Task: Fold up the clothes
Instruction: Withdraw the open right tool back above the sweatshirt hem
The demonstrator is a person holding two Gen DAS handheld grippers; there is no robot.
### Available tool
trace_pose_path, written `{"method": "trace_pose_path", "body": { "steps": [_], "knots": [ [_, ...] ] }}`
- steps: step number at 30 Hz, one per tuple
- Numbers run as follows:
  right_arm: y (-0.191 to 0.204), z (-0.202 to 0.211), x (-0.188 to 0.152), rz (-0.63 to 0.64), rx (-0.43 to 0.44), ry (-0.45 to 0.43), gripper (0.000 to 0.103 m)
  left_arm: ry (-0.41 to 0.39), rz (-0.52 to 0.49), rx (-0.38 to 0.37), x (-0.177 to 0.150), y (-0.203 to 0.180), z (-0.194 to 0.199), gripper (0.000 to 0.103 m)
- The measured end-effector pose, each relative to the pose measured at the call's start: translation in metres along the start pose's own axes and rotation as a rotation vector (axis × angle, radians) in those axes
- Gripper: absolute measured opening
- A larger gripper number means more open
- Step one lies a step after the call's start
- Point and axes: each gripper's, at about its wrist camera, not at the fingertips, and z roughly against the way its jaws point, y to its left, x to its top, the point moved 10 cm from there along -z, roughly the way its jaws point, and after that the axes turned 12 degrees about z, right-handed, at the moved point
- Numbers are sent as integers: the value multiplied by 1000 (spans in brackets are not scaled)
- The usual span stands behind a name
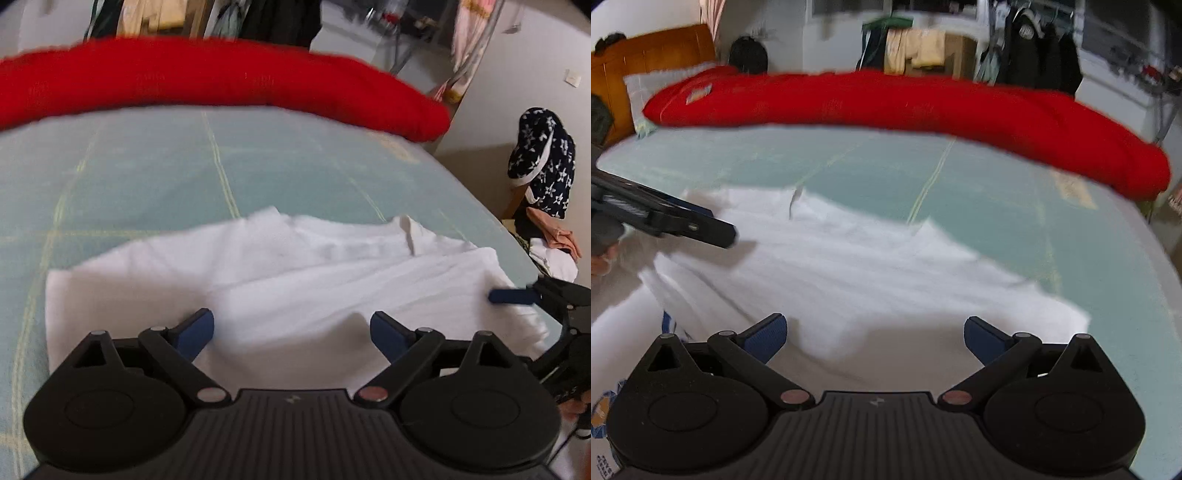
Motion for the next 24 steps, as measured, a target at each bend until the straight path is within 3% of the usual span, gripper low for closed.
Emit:
{"method": "trace_pose_path", "body": {
  "steps": [4,6,10,15,19,22,24],
  "knots": [
    [-5,10,-14,-35,31,0,103,19,-12,54,3,-4,11,91],
    [-12,24,-19,-46,-3,34,103,36,-12,90,7,-8,23,91],
    [-13,72,-20,-45,-30,18,103,30,-75,45,0,-32,70,93],
    [24,113,-22,11,31,-16,103,121,-143,49,-64,-47,109,95],
    [64,103,-46,20,74,29,103,156,-150,59,-130,-43,118,95],
    [83,86,-72,10,68,97,103,97,-194,117,-160,-35,130,95],
    [87,90,-82,-14,43,66,103,63,-187,136,-172,-30,146,95]
  ]
}}
